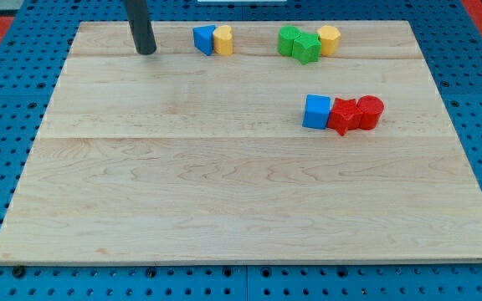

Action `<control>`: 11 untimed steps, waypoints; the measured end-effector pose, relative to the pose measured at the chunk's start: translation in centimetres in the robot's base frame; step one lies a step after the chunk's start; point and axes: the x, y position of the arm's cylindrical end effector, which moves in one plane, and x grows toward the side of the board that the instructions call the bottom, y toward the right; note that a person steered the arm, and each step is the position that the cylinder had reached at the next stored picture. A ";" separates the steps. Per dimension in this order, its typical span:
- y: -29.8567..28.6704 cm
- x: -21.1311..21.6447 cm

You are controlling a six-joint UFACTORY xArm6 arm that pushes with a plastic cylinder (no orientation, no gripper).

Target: Push the blue triangle towards center

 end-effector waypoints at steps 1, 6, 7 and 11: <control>4.2 -2.9; 15.0 9.8; 14.8 10.5; 24.8 10.5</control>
